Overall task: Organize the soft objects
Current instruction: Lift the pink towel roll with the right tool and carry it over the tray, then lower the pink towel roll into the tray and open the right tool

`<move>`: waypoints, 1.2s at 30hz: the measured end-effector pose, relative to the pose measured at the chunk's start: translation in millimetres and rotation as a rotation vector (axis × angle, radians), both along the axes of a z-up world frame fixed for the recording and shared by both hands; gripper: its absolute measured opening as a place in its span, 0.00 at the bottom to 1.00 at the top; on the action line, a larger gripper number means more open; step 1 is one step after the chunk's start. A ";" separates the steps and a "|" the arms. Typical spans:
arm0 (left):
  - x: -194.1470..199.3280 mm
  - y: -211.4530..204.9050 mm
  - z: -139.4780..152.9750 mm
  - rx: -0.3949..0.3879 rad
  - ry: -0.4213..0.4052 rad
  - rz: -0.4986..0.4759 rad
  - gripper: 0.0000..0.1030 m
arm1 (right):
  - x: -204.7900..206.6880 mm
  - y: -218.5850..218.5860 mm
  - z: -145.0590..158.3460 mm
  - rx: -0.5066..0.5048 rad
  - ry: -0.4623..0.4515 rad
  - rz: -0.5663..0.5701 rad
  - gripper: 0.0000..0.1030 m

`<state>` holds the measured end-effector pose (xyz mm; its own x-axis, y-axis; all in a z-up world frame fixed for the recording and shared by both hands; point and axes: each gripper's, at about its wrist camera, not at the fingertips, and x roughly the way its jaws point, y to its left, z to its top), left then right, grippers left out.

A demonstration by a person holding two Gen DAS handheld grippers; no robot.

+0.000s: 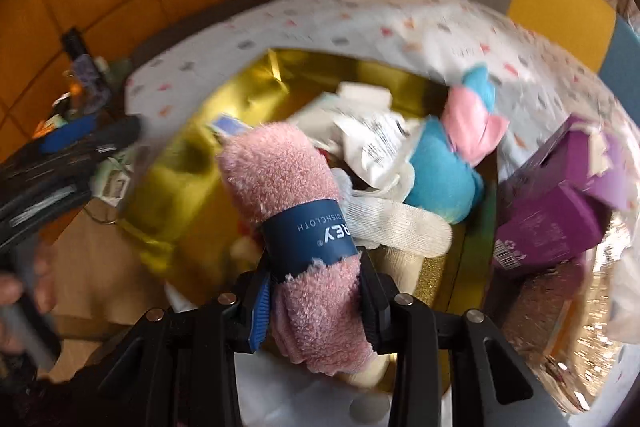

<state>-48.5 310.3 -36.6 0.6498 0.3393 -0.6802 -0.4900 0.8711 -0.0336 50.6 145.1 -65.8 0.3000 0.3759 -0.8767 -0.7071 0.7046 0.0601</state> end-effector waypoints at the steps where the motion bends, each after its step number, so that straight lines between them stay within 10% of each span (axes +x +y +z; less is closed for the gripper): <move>1: 0.2 -0.3 -0.7 -0.001 0.002 -0.001 0.85 | 6.3 1.7 -6.4 -0.009 0.008 -0.020 0.35; 14: 3.1 -4.6 -3.1 -0.008 0.013 -0.016 0.85 | 33.1 7.7 -26.6 0.040 0.079 -0.064 0.37; 26: 3.4 -13.9 -0.6 -0.001 0.012 -0.041 0.85 | -0.3 -27.0 13.6 0.128 -0.042 -0.073 0.49; 29: 2.4 -17.0 2.7 0.007 0.003 -0.046 0.85 | 0.0 -16.5 10.4 0.103 -0.052 -0.036 0.25; 36: 1.1 -21.6 6.3 0.019 -0.005 -0.058 0.85 | 13.5 -2.3 -14.3 0.009 -0.064 -0.058 0.22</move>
